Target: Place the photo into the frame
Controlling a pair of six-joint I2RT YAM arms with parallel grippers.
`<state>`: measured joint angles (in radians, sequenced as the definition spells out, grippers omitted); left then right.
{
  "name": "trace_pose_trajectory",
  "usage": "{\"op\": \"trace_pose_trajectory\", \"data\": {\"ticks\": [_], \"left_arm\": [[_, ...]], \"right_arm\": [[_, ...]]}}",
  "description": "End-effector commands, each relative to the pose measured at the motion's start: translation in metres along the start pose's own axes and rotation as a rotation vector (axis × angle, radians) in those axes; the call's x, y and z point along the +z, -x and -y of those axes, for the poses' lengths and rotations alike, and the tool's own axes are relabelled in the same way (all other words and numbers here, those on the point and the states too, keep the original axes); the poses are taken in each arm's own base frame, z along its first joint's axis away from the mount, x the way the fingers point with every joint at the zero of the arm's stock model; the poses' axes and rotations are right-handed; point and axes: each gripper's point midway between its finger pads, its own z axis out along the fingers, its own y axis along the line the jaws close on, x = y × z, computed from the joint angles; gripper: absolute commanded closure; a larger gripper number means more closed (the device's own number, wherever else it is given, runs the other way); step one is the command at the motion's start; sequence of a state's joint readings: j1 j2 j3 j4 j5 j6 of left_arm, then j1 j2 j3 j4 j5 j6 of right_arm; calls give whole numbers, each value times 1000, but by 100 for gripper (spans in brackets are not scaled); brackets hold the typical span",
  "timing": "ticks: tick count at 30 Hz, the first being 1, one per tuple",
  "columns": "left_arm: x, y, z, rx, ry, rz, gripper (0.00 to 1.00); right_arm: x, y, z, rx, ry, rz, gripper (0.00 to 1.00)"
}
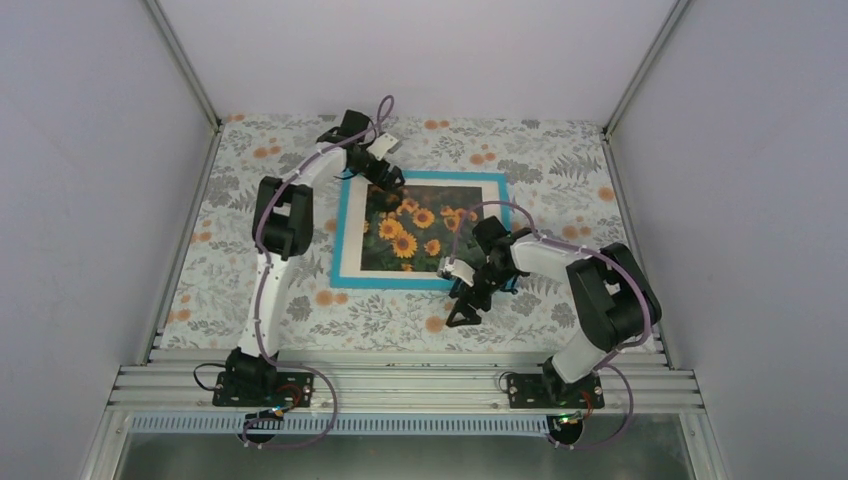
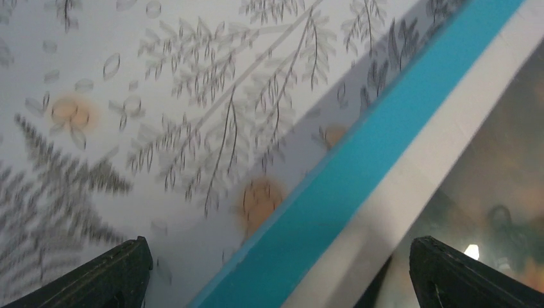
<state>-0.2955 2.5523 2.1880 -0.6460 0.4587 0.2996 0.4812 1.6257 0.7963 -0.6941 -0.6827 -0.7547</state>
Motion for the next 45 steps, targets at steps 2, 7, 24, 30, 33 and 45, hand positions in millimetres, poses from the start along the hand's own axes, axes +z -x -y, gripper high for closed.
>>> {"op": "trace_pose_trajectory", "data": {"ticks": [2, 7, 24, 30, 33, 45], "left_arm": [[-30, -27, 9, -7, -40, -42, 0], [-47, -59, 24, 13, -61, -61, 0], [-112, -170, 117, 104, -159, -74, 0], [-127, -197, 159, 145, -225, -95, 0], [-135, -203, 175, 171, -256, -100, 0], [-144, -153, 126, 75, -132, 15, 0]], "right_arm": [[6, -41, 34, 153, -92, -117, 0], [-15, -41, 64, 248, -136, -58, 0], [-58, -16, 122, 468, -91, 144, 0], [-53, -22, 122, 478, -82, 132, 0], [-52, -26, 117, 479, -78, 122, 0], [-68, -26, 138, 524, -125, 166, 0]]}}
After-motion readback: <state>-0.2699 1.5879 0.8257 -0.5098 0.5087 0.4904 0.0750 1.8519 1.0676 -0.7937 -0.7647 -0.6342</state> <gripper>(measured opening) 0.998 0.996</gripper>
